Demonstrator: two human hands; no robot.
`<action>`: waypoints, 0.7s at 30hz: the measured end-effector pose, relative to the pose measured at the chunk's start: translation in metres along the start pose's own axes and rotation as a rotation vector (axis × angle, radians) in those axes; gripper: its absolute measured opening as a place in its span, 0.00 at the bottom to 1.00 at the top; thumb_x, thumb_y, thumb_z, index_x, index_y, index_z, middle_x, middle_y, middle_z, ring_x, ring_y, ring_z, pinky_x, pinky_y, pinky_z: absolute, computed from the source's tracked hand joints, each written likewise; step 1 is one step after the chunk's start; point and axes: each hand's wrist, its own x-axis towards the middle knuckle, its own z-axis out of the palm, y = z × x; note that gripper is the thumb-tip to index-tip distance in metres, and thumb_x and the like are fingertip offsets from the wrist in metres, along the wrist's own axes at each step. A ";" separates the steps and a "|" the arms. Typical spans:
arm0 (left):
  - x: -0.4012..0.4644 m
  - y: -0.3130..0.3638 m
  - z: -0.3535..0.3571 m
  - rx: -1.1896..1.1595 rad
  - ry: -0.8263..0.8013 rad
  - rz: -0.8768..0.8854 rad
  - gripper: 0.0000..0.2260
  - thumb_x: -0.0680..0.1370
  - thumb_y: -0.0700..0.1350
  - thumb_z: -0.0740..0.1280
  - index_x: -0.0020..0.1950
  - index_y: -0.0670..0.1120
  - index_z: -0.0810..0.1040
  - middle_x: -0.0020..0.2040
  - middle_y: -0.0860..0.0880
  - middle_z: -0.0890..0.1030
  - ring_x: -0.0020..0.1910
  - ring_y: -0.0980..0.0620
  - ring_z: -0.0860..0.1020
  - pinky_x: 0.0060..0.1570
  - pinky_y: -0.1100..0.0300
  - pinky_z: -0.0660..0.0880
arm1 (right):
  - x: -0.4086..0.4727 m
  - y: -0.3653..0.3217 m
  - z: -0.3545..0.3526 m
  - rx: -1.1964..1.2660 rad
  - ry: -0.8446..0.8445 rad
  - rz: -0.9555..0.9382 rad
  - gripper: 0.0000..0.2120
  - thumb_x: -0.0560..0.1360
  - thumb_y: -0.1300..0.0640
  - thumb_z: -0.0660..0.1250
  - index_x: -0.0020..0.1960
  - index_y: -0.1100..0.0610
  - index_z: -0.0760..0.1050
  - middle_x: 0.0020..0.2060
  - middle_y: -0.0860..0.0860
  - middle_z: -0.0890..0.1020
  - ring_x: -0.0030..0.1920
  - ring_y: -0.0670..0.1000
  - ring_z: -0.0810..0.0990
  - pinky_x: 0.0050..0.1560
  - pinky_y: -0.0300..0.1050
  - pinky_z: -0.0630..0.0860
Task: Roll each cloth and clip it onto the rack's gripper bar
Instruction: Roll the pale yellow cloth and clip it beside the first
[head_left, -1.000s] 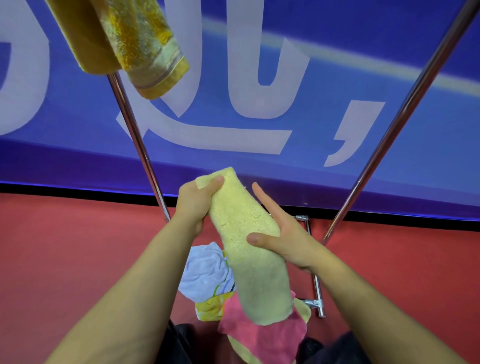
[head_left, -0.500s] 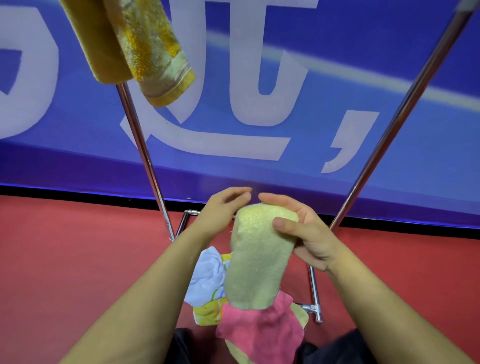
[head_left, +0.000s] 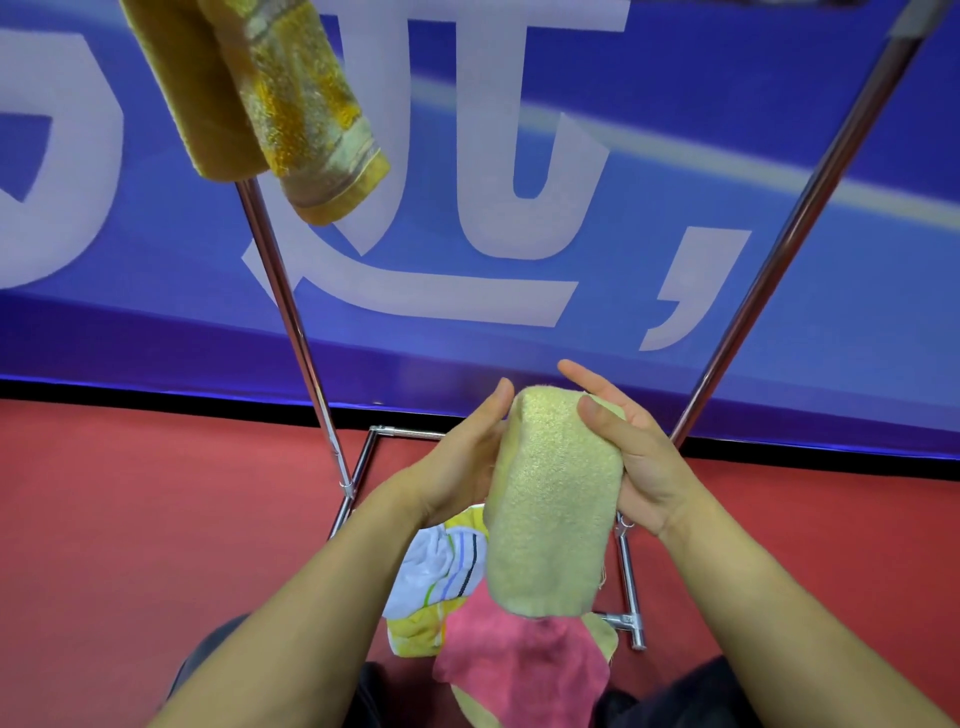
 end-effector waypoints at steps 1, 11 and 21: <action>0.001 -0.002 0.000 0.010 -0.001 0.006 0.36 0.76 0.70 0.49 0.70 0.48 0.76 0.65 0.49 0.83 0.65 0.50 0.80 0.61 0.55 0.76 | 0.001 -0.001 0.000 0.001 0.024 0.005 0.20 0.77 0.58 0.66 0.69 0.52 0.77 0.57 0.61 0.83 0.53 0.56 0.84 0.58 0.51 0.80; 0.006 -0.017 0.008 0.288 0.217 0.067 0.15 0.73 0.51 0.78 0.58 0.48 0.84 0.54 0.47 0.87 0.56 0.47 0.85 0.64 0.42 0.77 | 0.008 0.012 -0.004 -0.054 0.104 0.047 0.20 0.77 0.54 0.69 0.68 0.51 0.78 0.60 0.64 0.80 0.61 0.64 0.79 0.70 0.64 0.69; 0.011 -0.022 0.003 0.359 0.329 0.055 0.11 0.77 0.51 0.75 0.50 0.44 0.87 0.45 0.48 0.88 0.46 0.52 0.87 0.46 0.63 0.81 | 0.015 0.017 -0.005 -0.207 0.344 0.098 0.18 0.78 0.45 0.69 0.65 0.52 0.78 0.59 0.51 0.85 0.57 0.49 0.85 0.62 0.52 0.79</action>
